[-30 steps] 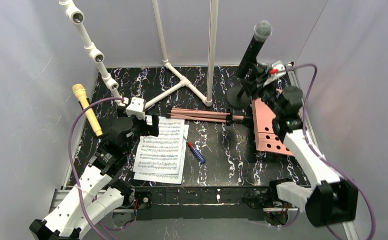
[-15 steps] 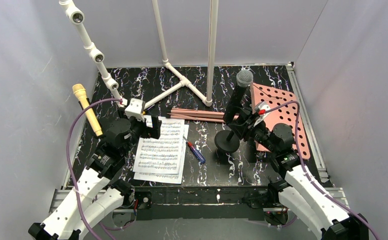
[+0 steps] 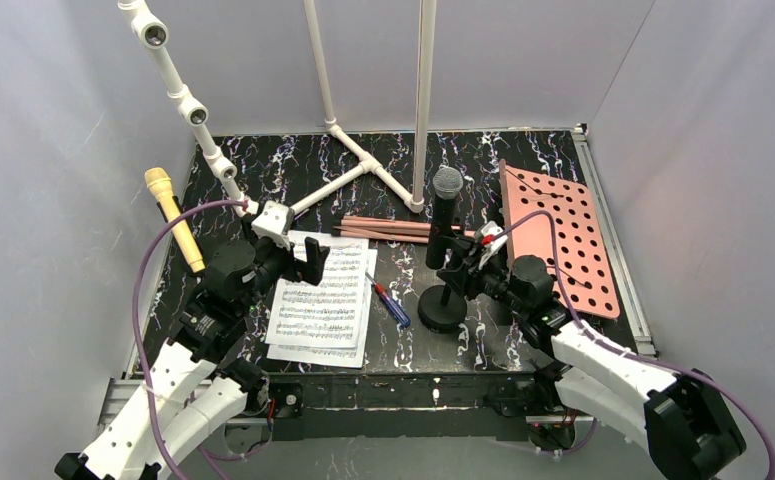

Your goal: Pack up the instrument practice props

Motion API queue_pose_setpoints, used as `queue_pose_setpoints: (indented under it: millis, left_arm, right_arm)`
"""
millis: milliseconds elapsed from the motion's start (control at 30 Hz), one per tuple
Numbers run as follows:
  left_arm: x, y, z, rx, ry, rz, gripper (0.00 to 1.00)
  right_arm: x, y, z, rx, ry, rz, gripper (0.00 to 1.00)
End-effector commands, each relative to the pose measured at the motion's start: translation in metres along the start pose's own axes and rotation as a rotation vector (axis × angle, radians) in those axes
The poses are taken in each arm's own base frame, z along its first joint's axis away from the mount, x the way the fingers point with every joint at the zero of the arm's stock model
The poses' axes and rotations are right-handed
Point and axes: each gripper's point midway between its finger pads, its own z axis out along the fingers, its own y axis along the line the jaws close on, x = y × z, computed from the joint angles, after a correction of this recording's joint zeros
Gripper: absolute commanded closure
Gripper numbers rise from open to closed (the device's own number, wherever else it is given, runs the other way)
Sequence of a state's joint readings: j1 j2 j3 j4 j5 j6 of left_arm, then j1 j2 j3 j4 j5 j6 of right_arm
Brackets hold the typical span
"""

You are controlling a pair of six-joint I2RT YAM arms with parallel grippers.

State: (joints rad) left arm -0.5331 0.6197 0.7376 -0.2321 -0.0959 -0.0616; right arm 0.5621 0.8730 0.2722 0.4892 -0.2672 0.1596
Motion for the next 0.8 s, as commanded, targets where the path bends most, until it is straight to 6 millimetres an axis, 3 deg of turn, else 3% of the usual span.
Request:
queue_pose_setpoints:
  millis: [0,233,333,500,767]
  left_arm:
    - [-0.002,-0.012,0.0,0.077,-0.008,0.024,0.02]
    - [-0.002,-0.026,-0.001,0.157,-0.011,0.018,0.02]
    - [-0.003,-0.033,-0.002,0.195,-0.016,0.016,0.02]
    - [-0.006,-0.043,-0.004,0.255,-0.037,0.018,0.02]
    - [-0.009,-0.067,-0.01,0.395,-0.055,0.017,0.02]
  right_arm:
    - [-0.049,0.001,0.01,0.016,-0.215,-0.081,0.99]
    - [-0.019,0.002,0.022,0.019,-0.146,-0.069,0.97]
    - [-0.009,0.006,0.024,0.013,-0.115,-0.079,0.92]
    - [0.003,0.008,0.022,0.034,-0.054,-0.121,0.76]
    - [-0.008,0.012,0.008,0.045,-0.034,-0.111,0.41]
